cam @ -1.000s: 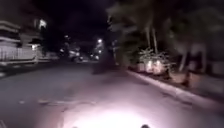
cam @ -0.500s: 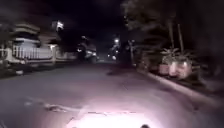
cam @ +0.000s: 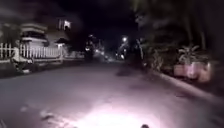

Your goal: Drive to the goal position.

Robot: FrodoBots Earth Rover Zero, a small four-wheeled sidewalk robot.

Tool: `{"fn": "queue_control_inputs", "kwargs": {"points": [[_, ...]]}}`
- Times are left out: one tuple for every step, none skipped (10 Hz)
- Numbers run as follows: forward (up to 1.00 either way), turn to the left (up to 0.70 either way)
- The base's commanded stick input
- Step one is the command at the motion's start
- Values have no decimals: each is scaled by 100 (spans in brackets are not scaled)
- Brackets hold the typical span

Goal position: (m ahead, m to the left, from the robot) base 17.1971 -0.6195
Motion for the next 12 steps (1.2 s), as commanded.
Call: {"fn": "queue_control_inputs", "kwargs": {"points": [[70, -35], [70, -35], [70, -35], [70, -35], [70, -35], [70, -31], [70, -9], [70, 0], [70, 0], [70, 0], [70, 0], [70, 0]]}}
